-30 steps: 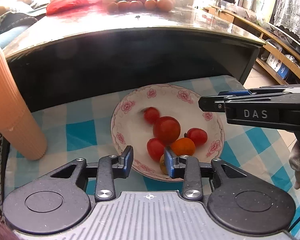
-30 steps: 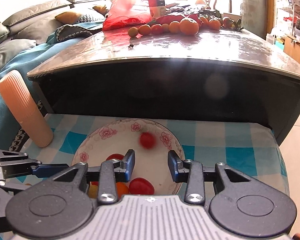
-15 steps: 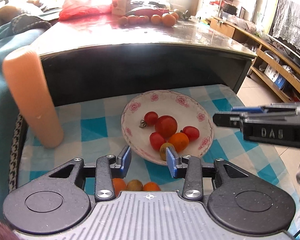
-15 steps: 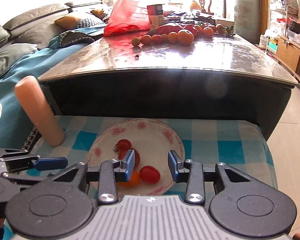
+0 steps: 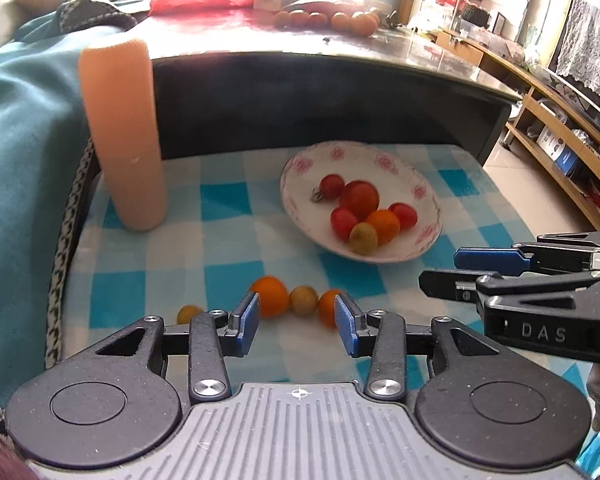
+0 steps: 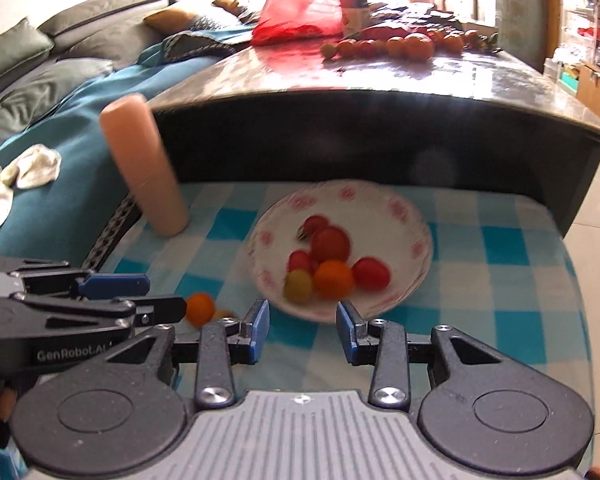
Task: Organize fruits
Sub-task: 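Withdraw both tools from the plate toward the remaining loose fruits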
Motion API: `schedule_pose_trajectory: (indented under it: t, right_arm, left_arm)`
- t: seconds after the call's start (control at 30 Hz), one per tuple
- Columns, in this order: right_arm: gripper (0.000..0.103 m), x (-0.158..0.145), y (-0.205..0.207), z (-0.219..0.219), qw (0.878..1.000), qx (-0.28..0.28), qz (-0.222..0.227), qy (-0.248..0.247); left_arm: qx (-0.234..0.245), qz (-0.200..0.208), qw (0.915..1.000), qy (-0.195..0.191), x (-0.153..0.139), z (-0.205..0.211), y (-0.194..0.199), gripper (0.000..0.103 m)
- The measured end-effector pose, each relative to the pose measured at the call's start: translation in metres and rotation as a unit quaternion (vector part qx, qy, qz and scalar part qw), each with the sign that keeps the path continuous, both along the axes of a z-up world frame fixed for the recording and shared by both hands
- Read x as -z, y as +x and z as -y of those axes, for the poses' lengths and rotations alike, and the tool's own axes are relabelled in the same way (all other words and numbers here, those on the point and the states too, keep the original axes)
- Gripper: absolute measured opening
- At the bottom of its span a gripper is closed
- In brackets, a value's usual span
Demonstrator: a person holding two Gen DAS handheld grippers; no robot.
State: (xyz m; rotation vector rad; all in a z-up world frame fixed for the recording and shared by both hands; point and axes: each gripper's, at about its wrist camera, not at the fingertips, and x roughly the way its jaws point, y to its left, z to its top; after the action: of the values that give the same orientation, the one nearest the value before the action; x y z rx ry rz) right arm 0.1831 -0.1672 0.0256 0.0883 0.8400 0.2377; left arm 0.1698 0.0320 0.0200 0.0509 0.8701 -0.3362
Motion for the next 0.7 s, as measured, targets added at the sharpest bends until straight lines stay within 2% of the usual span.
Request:
schedule_pose_trajectory:
  t: [0.23,0.5,0.57,0.7]
  right_arm:
    - [0.052,0.014,-0.011,-0.023,0.999,-0.042,-0.015,-0.02]
    - [0.053,0.03,-0.012,-0.039,0.996,-0.079,-0.022,-0.043]
    - [0.058,0.031,-0.012,-0.04,0.995,-0.085,-0.019,-0.046]
    - [0.058,0.035,-0.009,-0.041,0.993,-0.101,-0.014,-0.054]
  left_arm:
    - [0.01,-0.007,0.9997,0.022,0.009,-0.021,-0.013,0.055]
    - [0.027,-0.008,0.9984,0.048,0.016,-0.021,-0.012,0.057]
    - [0.032,-0.004,0.9979,0.057,0.019,-0.023,-0.009,0.058]
    - [0.029,-0.015,0.9973,0.065,0.033,-0.031,0.006,0.058]
